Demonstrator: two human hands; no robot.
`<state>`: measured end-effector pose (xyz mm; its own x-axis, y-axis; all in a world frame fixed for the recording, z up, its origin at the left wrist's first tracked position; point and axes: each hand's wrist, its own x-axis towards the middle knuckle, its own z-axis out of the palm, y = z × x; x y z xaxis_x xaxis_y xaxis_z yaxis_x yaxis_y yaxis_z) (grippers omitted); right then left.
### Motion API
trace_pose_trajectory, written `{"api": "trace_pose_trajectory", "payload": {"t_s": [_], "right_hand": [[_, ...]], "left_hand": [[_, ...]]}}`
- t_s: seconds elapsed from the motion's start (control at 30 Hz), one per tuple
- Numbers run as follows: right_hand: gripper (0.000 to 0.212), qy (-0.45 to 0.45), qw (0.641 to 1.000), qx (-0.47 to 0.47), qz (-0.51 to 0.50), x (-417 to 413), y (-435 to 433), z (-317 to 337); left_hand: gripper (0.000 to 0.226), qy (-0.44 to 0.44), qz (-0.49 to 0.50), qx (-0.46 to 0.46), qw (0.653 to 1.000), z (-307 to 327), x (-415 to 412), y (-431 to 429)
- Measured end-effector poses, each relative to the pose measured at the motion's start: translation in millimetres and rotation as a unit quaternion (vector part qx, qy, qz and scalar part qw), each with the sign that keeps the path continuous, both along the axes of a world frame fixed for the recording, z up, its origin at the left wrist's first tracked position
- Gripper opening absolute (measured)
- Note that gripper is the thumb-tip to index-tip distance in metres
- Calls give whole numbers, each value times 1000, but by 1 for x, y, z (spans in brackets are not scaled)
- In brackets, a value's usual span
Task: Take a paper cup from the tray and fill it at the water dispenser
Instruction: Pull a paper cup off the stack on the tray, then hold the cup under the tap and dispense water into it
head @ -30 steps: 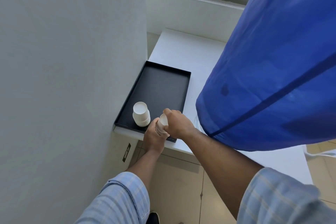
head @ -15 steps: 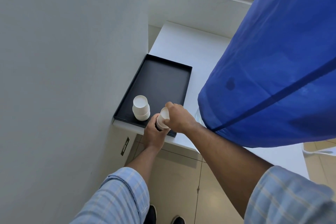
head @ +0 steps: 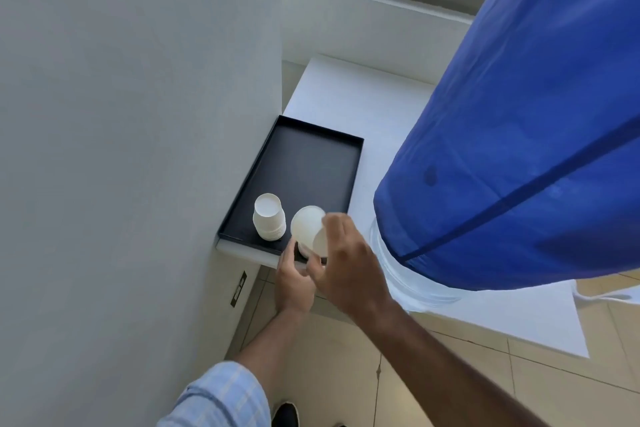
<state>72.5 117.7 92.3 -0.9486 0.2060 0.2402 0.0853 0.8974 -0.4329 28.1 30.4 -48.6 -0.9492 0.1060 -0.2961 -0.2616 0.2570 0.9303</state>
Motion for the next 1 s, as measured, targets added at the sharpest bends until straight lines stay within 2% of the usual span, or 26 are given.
{"api": "trace_pose_trajectory", "payload": {"t_s": [0.07,0.17,0.2,0.27,0.33,0.43,0.5,0.53,0.73,0.87,1.0], "right_hand": [[51,18,999,-25,-7,23,-6,-10],[56,30,993,-106,-46,51,-8,-24],[56,38,989,-129,-58,59,-8,-26],[59,47,980,-176,-76,72,-10,-32],[60,49,968,-226,-97,85,-12,-35],[58,30,953,-272,-130,101,-9,-40],[60,3,952,-270,-144,111,-4,-41],[64,-17,954,-263,-143,113,-3,-41],[81,-66,950,-270,-142,132,5,-43],[88,-75,934,-309,-161,154,17,-54],[81,-153,904,-355,-183,178,33,-77]], "left_hand": [[60,-18,33,10,999,-1,20,-4],[30,-41,111,85,989,10,48,-12],[30,-56,119,151,980,21,55,-13],[49,-107,94,301,943,44,63,-19],[49,-112,55,371,920,61,70,-27],[26,-83,17,309,947,79,80,-33],[10,-34,-21,252,967,84,86,-35],[10,-15,-42,231,972,88,88,-37],[40,70,-151,56,984,90,105,-36],[78,65,-236,-15,969,91,115,-26],[94,75,-317,-118,938,82,119,-12]]}}
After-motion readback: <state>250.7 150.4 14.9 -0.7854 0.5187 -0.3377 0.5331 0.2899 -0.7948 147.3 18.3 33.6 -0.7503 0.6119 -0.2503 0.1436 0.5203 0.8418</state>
